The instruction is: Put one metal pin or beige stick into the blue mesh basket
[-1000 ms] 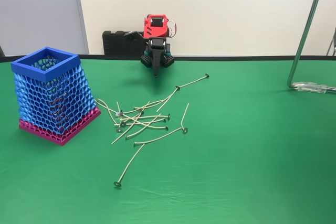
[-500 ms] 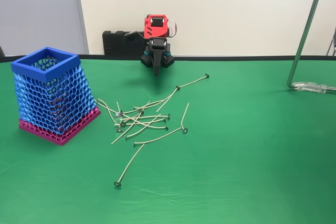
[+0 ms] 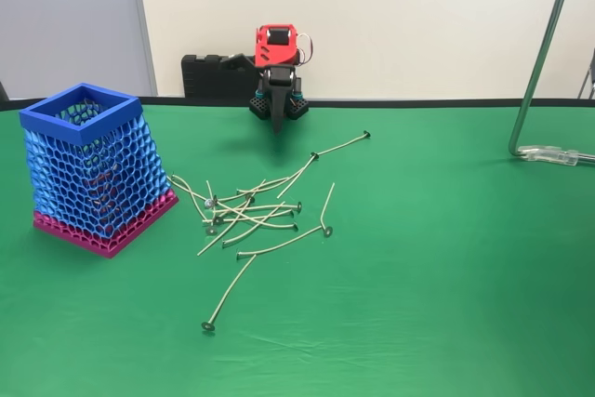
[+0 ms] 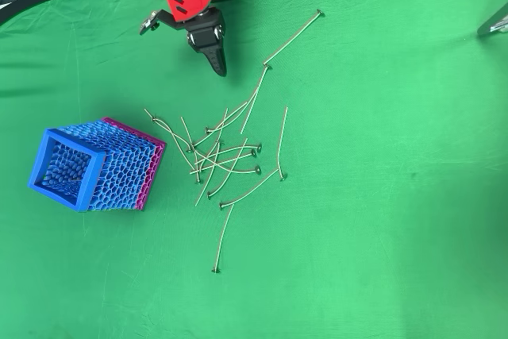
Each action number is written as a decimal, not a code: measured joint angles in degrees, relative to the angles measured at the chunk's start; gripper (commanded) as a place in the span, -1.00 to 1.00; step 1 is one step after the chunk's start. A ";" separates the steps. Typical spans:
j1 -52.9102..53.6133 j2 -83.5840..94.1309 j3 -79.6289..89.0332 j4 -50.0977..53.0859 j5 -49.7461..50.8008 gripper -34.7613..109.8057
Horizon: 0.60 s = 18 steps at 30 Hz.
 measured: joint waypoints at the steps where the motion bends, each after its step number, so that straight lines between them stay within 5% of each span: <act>1: 0.00 0.00 -1.05 0.97 0.00 -0.52; 18: -1.41 -3.16 -21.88 12.22 -0.62 -0.52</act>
